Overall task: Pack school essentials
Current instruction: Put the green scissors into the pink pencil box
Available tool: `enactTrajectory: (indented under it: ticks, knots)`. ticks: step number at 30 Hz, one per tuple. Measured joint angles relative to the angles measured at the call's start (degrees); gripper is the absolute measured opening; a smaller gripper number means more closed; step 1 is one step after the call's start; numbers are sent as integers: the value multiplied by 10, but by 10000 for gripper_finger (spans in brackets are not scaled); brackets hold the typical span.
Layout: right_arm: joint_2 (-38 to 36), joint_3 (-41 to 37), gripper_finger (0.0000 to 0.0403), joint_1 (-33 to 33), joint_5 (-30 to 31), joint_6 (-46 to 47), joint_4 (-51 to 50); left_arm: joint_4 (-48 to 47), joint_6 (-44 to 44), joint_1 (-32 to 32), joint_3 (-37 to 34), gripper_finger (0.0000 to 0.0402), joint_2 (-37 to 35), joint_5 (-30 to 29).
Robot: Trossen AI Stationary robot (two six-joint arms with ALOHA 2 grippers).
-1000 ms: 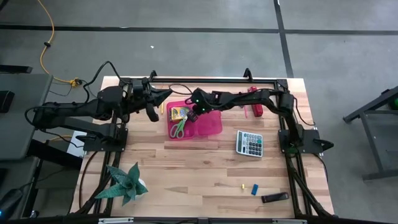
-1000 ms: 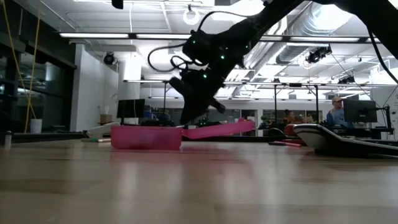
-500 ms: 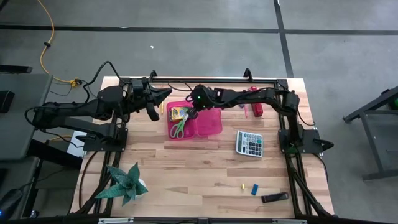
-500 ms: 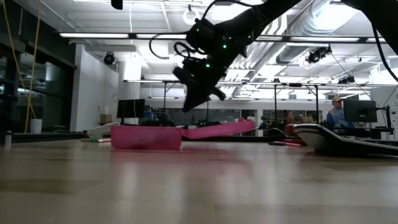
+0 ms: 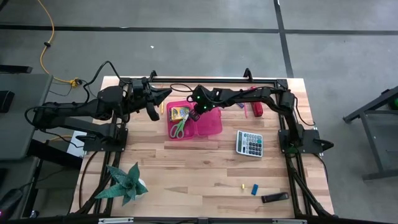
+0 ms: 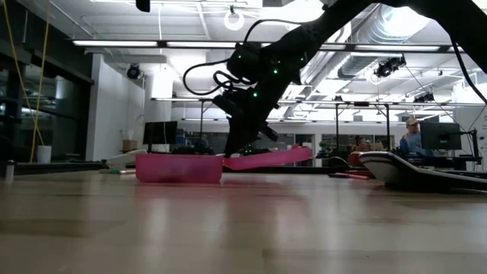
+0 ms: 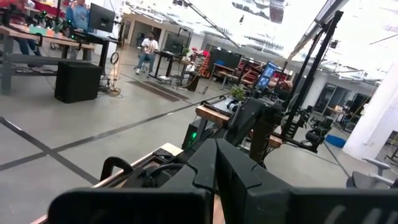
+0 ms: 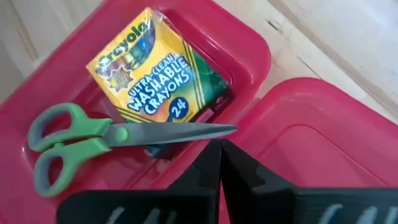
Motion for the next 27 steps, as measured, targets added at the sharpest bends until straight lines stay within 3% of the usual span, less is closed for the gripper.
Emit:
enactTrajectory:
  ticks: [17, 27]
  knots:
    - [6, 0, 0, -1, 16, -1, 104, -2, 0, 0, 0, 0, 0, -28]
    - [-3, 0, 0, -19, 24, -4, -18, -3, 0, 0, 0, 0, 0, -28]
